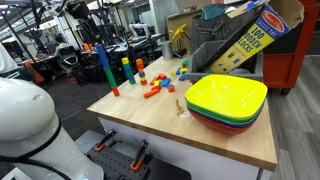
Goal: Move the stack's top block to the counter
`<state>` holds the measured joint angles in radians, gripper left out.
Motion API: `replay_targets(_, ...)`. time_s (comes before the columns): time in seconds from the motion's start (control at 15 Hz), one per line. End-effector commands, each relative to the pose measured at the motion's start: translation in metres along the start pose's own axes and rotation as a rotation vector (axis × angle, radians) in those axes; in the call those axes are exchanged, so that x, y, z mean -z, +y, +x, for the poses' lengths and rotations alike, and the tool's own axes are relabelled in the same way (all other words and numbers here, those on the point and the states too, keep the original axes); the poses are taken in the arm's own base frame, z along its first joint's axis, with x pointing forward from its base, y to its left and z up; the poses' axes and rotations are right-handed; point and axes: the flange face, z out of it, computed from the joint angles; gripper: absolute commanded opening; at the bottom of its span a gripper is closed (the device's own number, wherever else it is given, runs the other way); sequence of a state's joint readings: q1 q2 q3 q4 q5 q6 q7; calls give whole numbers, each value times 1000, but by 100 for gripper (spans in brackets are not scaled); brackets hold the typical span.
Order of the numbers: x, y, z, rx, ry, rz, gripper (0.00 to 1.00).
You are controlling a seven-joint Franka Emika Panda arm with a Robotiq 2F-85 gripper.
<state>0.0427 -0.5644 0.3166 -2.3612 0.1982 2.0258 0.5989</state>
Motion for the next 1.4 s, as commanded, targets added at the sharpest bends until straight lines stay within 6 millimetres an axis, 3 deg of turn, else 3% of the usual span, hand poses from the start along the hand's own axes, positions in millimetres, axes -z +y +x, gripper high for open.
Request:
replay_targets(0.0, -1, -23, -4, 26, 5, -20, 100)
replay_targets(0.33, -10, -39, -1, 72, 18, -74, 100)
replay_targets(0.87, -35, -59, 40, 54, 3, -184, 100)
replay_targets(1.33, -39, -53, 55, 5, -126, -245, 100)
